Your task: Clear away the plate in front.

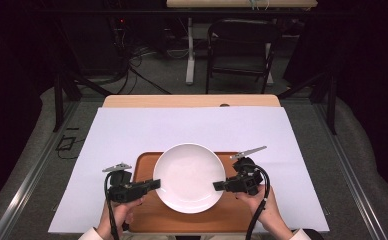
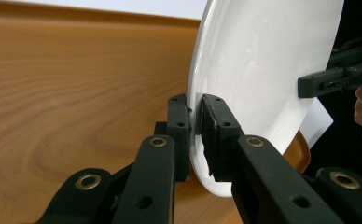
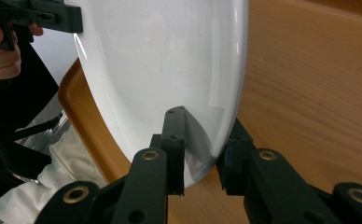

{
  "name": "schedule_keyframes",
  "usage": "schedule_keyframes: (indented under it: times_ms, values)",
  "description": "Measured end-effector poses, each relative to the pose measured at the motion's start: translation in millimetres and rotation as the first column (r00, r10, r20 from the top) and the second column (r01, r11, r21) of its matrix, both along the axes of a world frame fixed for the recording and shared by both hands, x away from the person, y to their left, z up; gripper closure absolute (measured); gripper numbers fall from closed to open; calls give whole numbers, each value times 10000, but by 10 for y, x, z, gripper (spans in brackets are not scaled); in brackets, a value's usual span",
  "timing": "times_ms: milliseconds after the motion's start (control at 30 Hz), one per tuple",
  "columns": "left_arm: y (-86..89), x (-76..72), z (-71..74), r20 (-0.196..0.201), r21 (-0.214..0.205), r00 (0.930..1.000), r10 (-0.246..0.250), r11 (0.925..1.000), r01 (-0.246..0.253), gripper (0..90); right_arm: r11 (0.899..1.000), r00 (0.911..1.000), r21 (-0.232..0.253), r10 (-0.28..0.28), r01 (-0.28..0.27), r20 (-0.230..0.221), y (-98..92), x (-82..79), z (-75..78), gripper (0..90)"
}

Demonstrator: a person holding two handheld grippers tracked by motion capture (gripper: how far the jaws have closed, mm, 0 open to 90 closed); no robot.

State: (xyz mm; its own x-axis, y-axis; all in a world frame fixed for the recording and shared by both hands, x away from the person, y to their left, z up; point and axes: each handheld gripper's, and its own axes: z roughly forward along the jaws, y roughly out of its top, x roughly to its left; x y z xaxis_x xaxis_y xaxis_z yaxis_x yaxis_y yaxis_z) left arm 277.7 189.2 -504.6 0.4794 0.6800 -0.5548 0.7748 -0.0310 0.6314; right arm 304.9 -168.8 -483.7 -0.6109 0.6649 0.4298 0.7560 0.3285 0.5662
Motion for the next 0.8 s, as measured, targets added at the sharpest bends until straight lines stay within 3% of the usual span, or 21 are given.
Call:
schedule_keyframes:
  times_ms: [233,533,800]
  values:
    - [23,-43,-39,-488,-207,9988,-68,9998,58,824,10000,9992,90,-10,13,-396,-4,-19,-44,753]
    - [3,-61,-125,-968,517,9950,-248,9982,299,819,9993,9951,-334,104,-137,-982,45,-30,-169,746]
    - [-36,-36,-192,-1004,1113,9946,-254,9931,366,803,9958,9937,-889,136,-236,-1113,101,-5,-271,726]
